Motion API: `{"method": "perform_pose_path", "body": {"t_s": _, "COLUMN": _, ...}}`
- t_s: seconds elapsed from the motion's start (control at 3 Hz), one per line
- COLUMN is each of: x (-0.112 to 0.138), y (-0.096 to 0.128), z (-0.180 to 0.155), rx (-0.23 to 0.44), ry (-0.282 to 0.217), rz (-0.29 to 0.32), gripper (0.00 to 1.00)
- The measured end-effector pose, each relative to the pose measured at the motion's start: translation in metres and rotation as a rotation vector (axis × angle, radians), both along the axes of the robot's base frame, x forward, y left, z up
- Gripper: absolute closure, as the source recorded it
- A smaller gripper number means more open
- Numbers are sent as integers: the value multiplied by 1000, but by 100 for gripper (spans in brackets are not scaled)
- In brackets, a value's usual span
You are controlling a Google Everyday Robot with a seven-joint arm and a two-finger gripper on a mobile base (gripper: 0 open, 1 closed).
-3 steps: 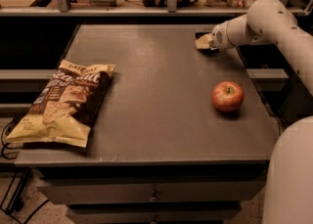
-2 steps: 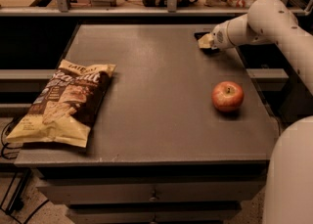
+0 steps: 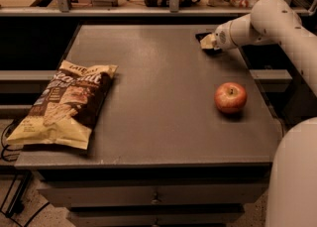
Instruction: Move rxbar chocolate near brown chip bag
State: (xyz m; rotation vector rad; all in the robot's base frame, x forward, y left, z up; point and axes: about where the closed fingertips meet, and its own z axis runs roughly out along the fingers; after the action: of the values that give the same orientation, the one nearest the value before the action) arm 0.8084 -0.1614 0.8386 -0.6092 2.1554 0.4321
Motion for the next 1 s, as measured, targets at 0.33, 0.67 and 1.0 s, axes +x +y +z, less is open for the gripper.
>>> {"method": "perform_pose_path", "body": {"t_s": 0.33, "x": 0, "y": 0, "z": 0, "rx": 0, "ry": 0, "rz": 1, "gripper": 100}}
{"method": "perform_pose_path", "body": {"t_s": 0.67, "x": 0, "y": 0, "z": 0, "rx": 0, "ry": 0, "rz": 1, "gripper": 100}}
{"method": "perform_pose_path", "body": {"t_s": 1.0, "x": 0, "y": 0, "z": 0, "rx": 0, "ry": 0, "rz": 1, "gripper": 100}}
